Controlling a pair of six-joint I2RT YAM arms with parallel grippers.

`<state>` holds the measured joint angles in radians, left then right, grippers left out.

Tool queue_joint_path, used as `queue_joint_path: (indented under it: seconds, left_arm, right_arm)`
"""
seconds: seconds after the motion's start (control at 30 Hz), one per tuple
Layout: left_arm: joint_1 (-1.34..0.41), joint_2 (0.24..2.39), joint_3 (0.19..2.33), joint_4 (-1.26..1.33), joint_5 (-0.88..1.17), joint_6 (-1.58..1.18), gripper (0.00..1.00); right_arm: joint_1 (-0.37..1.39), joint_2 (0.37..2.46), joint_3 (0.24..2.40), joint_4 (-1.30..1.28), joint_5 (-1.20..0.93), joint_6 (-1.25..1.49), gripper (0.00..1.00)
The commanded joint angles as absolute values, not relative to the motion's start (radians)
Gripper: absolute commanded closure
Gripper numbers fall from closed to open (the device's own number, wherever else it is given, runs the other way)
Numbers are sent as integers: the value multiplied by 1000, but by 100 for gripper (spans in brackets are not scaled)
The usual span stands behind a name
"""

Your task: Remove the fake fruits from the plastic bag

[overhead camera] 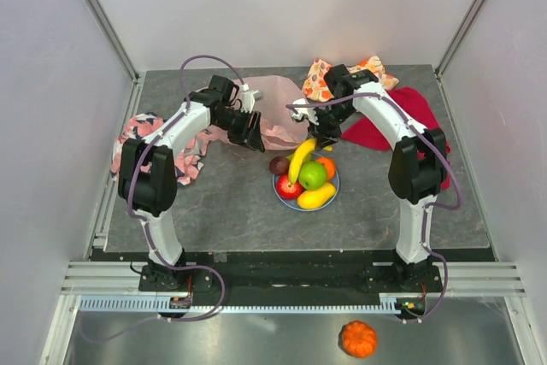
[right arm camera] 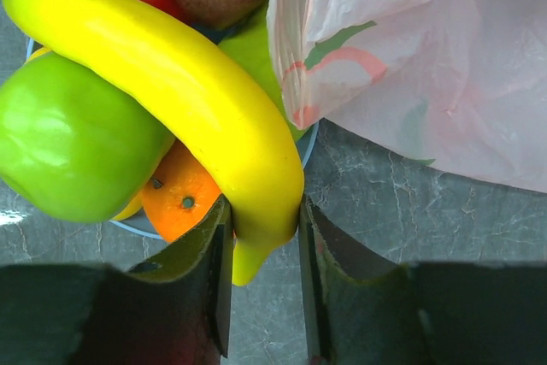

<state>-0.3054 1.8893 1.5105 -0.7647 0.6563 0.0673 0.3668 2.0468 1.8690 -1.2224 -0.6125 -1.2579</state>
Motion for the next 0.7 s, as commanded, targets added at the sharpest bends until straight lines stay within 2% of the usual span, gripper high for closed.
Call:
queue_joint_path:
  seconds: [0.0,0.4,0.67]
  left_arm:
    - [-307,1868,1509,-752,678,101,49]
    - [-307,1865,1491,-750,673,107,49]
    - [-307,1838,1595,-807,721,146,50]
  right_arm:
    - [385,2056,1882,-1255,-638,-1308,59]
    - [408,2091,1902,-1249,-623,-1282,44]
    - [377,2034,1985,-1266,-581,-1229,39]
